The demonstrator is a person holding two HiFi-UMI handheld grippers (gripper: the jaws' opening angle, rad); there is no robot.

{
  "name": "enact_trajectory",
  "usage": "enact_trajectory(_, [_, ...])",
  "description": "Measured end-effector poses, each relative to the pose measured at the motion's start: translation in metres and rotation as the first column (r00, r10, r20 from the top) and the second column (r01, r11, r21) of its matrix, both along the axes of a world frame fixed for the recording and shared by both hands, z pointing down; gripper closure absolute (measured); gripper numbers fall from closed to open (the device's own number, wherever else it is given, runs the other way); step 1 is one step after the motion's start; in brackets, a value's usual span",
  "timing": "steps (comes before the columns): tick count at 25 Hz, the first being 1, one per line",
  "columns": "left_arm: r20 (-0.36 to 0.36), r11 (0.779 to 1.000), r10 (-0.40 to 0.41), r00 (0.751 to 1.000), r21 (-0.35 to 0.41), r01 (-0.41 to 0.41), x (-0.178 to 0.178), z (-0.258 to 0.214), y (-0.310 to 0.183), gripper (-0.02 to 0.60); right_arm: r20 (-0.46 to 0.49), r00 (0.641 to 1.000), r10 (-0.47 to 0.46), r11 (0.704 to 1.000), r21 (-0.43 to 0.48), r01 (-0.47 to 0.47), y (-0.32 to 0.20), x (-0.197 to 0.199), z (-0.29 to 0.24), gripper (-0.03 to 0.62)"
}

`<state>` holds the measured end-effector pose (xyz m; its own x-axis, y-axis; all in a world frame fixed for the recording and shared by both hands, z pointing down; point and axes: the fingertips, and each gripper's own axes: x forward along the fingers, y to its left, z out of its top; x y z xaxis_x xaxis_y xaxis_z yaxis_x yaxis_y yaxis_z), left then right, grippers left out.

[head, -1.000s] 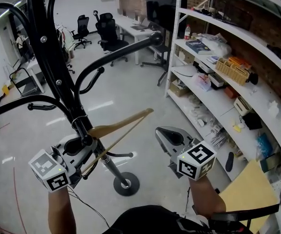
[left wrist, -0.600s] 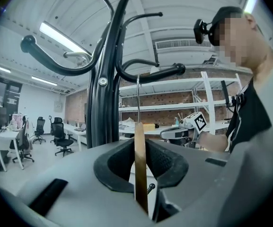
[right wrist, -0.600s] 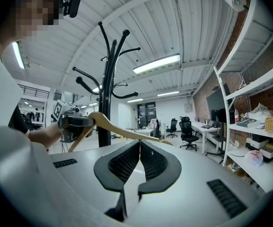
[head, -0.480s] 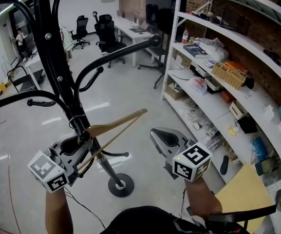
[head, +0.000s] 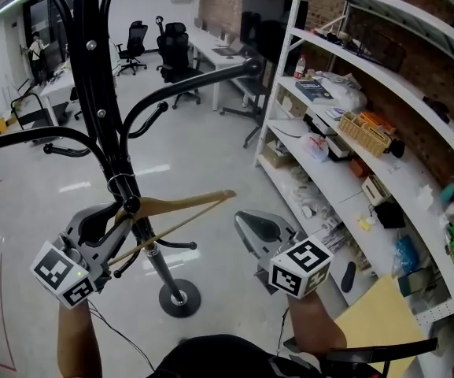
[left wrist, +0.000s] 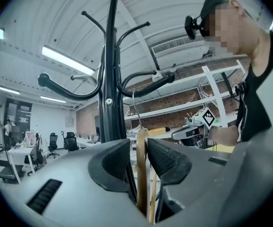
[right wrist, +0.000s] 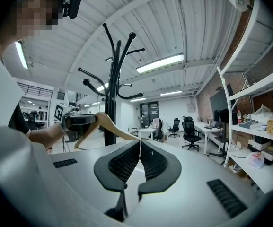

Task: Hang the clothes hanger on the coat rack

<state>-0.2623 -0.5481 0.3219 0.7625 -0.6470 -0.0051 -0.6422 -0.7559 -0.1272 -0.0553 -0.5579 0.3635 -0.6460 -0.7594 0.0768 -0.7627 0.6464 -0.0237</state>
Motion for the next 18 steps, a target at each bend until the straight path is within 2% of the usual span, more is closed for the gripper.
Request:
enact_trajectory(8, [0.0, 0.999, -0.049, 0.999, 0.018, 0.049, -0.015, -0.006, 0.002, 0.465, 0.001, 1.0, -0.028, 0.999, -0.02, 0.028, 0.006, -0.004, 0.006, 0.586])
enact_trajectory(18, [0.034, 0.991, -0.111, 0.993, 0.075, 0.108, -0.035, -0.019, 0.008, 0.445, 0.006, 0.999, -0.035, 0.999, -0.013, 0.035, 0.013, 0.002, 0.004, 0.586])
